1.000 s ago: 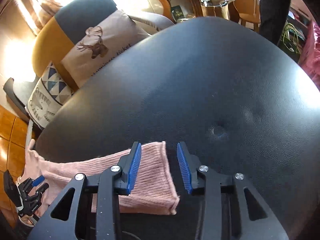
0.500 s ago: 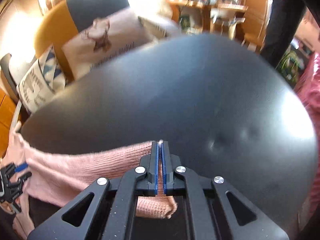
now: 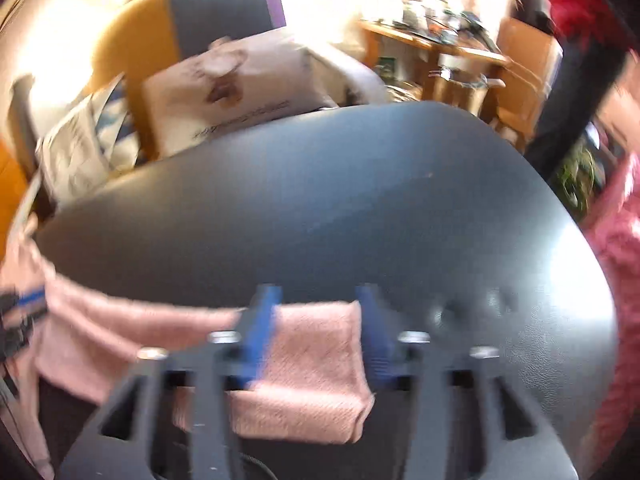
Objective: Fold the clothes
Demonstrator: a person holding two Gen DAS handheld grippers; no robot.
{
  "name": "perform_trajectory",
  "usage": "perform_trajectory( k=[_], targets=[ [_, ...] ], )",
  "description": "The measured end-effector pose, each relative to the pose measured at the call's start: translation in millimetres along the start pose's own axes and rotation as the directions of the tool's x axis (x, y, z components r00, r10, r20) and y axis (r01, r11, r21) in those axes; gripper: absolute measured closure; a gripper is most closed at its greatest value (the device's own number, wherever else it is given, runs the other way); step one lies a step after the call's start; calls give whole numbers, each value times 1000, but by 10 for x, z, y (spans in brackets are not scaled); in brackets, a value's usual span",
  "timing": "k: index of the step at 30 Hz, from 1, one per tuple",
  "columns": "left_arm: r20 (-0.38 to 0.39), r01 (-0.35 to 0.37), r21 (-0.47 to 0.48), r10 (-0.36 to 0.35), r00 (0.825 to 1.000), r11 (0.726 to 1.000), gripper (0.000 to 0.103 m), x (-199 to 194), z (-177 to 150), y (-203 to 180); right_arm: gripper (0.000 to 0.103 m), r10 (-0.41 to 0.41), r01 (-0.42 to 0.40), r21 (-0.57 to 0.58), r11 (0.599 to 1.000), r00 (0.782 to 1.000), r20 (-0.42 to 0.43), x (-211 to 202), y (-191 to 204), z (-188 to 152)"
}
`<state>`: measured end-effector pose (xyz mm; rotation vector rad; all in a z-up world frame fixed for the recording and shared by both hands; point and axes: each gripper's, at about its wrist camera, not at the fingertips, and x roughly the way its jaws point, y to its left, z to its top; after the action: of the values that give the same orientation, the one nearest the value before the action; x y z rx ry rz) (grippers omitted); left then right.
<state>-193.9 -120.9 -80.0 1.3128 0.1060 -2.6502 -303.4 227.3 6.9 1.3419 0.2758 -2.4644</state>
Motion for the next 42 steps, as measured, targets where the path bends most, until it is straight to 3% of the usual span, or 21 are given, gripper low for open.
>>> perform_trajectory(
  k=[3, 7, 10, 12, 15, 20, 25, 29, 32, 35, 38, 41, 42],
  targets=[
    [0, -3, 5, 3, 1000, 1000, 70, 4, 0, -13, 42, -29, 27, -41, 999, 998, -47, 113, 116, -56],
    [0, 1, 9, -1, 1000, 1000, 70, -12, -10, -17, 42, 67, -71, -86, 994, 996, -54, 129, 273, -164],
    [0, 4, -1, -4, 1000, 1000, 70, -5, -4, -4, 42, -5, -18, -186, 982, 992, -123, 328, 461, -219],
    [1, 0, -4, 0, 1000, 1000, 70, -1, 1, -9, 40, -17, 4, -120, 993, 994, -106, 390, 335, -143],
    [2, 4, 10, -4, 1000, 1000, 70, -14, -13, -13, 25, -61, 62, 9, 998, 994, -96, 498, 0, -31],
    [3, -3, 24, 3, 1000, 1000, 70, -14, -55, 50, 25, -197, 206, 107, 973, 976, -87, 474, -361, -10],
    [-2, -36, 31, 36, 999, 999, 69, -18, -46, -1, 26, -240, 241, 94, 966, 970, -28, 272, -355, -47],
    [-3, -5, 1, 5, 1000, 1000, 70, -9, 67, -55, 26, -91, 87, 38, 995, 990, 110, -144, -34, -98],
    [22, 19, 16, -20, 1000, 1000, 70, -2, 245, -169, 26, 13, -7, -61, 998, 995, 101, -218, 350, -171],
    [58, 51, 49, -54, 997, 997, 70, 27, 517, -350, 26, 64, -58, -104, 993, 996, 60, -191, 728, -266],
    [68, 153, 73, -158, 985, 986, 69, 135, 805, -555, 26, 85, -83, -113, 990, 996, 21, -103, 1003, -356],
    [3, 302, 92, -304, 953, 949, 69, 339, 996, -756, 26, 74, -74, -149, 986, 997, -2, 9, 1159, -436],
    [-20, 322, 97, -321, 947, 942, 69, 414, 1016, -808, 26, 72, -73, -162, 984, 997, -8, 42, 1222, -474]
  ],
)
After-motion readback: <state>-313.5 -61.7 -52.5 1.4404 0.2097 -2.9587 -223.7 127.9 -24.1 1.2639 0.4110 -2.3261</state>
